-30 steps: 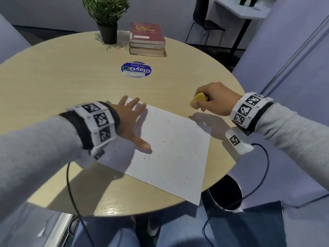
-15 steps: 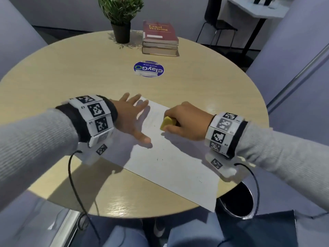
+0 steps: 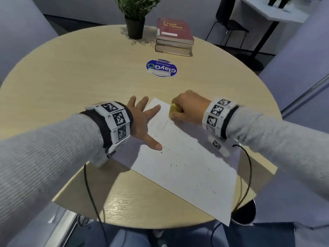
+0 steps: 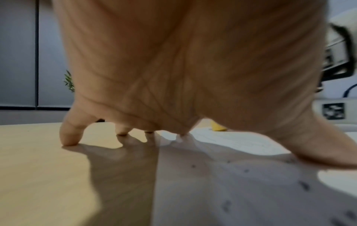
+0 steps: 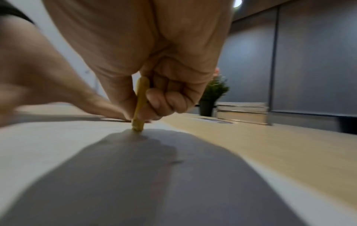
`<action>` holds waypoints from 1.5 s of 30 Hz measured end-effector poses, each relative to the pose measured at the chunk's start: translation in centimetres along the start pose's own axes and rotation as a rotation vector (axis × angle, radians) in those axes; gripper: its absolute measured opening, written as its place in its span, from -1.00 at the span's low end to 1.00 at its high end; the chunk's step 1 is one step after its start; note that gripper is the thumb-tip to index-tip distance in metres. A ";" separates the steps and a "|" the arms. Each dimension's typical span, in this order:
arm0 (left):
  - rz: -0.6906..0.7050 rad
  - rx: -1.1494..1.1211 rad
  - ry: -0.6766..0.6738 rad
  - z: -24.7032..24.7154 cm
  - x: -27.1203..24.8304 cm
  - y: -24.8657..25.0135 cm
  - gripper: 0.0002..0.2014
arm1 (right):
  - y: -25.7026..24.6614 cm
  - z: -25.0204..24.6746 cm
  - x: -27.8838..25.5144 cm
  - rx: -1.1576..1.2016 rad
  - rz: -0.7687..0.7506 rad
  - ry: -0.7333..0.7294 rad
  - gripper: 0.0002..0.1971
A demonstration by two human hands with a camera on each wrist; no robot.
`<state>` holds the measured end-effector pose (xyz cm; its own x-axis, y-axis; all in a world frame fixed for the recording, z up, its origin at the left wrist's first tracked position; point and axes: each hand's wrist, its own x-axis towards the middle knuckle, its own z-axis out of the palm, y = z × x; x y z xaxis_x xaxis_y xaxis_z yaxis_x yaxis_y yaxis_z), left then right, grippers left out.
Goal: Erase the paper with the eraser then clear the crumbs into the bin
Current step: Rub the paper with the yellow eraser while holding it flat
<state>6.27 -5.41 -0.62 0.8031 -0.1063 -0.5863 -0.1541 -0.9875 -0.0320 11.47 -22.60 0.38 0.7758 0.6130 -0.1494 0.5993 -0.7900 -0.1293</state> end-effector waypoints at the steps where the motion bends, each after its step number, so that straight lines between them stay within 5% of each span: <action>1: 0.003 -0.005 0.002 0.0 0.0 0.0 0.28 | -1.2 0.6 -0.7 0.032 -0.053 -0.014 -0.78; 5: 0.024 -0.021 0.014 0.2 0.2 -0.3 0.29 | -3.8 1.7 -2.4 0.029 -0.195 -0.124 -0.76; 10: 0.022 -0.045 0.038 0.5 0.4 -0.4 0.29 | 1.0 -0.2 1.3 -0.040 0.013 0.021 -0.74; 16: 0.028 -0.058 0.044 0.8 0.9 -0.5 0.28 | -2.9 1.6 -1.7 0.030 -0.180 -0.088 -0.77; 21: 0.016 -0.050 0.036 0.6 0.8 -0.5 0.30 | 0.6 -0.4 1.4 -0.033 -0.018 0.014 -0.67; 26: 0.023 -0.045 0.054 1.1 1.6 -0.7 0.33 | -2.9 1.1 -1.6 -0.005 -0.185 -0.120 -0.77; 32: 0.014 -0.049 0.030 0.8 1.2 -0.6 0.33 | 1.0 -1.1 1.2 -0.047 -0.002 -0.006 -0.63; 37: 0.021 -0.038 0.040 0.9 1.2 -0.5 0.31 | -3.7 1.0 -1.9 -0.003 -0.190 -0.129 -0.75; 45: 0.016 -0.044 0.002 0.2 0.3 -0.5 0.30 | 1.3 -1.2 0.2 0.029 0.027 0.026 -0.85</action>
<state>6.49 -4.93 -0.97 0.8016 -0.1226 -0.5851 -0.1419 -0.9898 0.0130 12.66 -23.49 1.35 0.7965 0.5909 -0.1280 0.5727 -0.8052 -0.1538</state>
